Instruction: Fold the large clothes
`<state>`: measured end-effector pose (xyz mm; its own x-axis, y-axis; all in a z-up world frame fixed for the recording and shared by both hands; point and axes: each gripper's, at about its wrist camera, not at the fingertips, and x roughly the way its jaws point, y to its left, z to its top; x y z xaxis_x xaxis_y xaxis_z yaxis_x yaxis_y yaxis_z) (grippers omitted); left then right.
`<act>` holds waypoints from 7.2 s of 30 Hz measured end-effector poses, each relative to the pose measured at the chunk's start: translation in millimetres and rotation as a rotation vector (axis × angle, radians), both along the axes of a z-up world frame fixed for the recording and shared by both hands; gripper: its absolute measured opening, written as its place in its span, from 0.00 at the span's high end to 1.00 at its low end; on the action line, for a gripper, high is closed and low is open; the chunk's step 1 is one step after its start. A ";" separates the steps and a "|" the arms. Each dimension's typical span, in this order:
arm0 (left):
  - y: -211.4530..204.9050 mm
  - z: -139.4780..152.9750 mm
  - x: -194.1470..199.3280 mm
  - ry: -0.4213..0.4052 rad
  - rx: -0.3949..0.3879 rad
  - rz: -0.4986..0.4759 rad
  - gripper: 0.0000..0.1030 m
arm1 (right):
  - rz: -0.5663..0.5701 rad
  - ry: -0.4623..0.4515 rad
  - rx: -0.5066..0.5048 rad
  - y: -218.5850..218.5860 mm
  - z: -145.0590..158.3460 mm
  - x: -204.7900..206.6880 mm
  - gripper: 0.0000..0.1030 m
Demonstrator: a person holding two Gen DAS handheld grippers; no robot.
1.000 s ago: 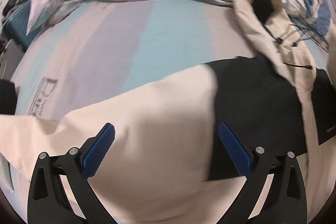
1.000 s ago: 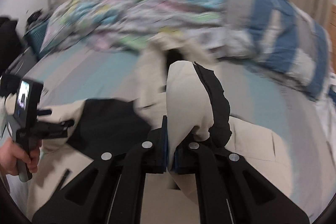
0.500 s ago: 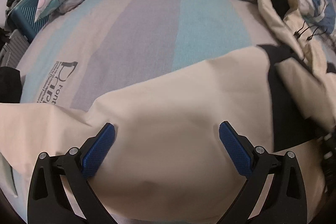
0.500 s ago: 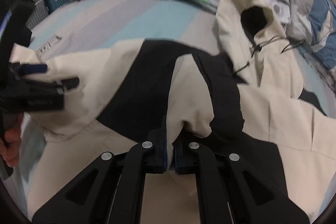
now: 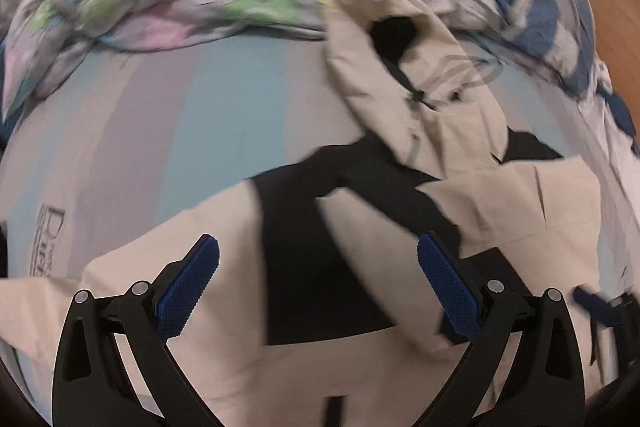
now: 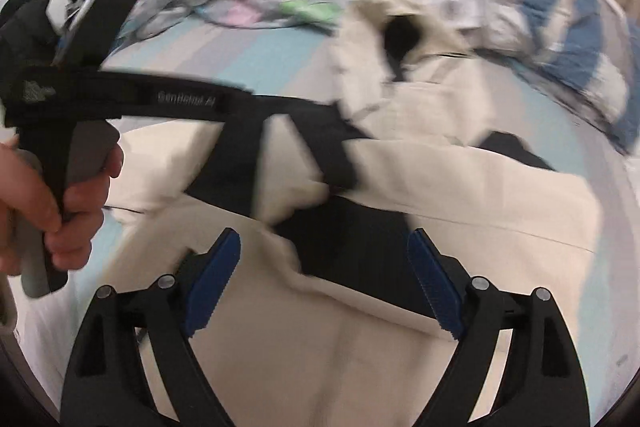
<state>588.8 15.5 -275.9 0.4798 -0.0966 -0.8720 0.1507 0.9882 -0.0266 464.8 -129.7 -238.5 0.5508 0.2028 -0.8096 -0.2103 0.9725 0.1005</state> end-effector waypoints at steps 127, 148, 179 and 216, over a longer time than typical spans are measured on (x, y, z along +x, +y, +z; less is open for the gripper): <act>438.3 -9.1 -103.6 0.016 -0.117 0.683 0.09 | 0.067 -0.006 -0.201 201.7 0.9 86.1 0.20; 438.9 -60.2 -81.6 0.087 -0.082 0.614 0.97 | -0.067 0.035 -0.215 153.1 -19.7 85.2 0.20; 76.5 57.7 -76.9 -0.217 0.084 0.154 1.00 | -0.315 0.063 -0.161 -59.6 -16.5 51.4 0.20; -258.9 47.6 -106.6 -0.207 0.072 -0.071 1.00 | -0.233 0.184 -0.001 -245.4 -85.7 18.9 0.39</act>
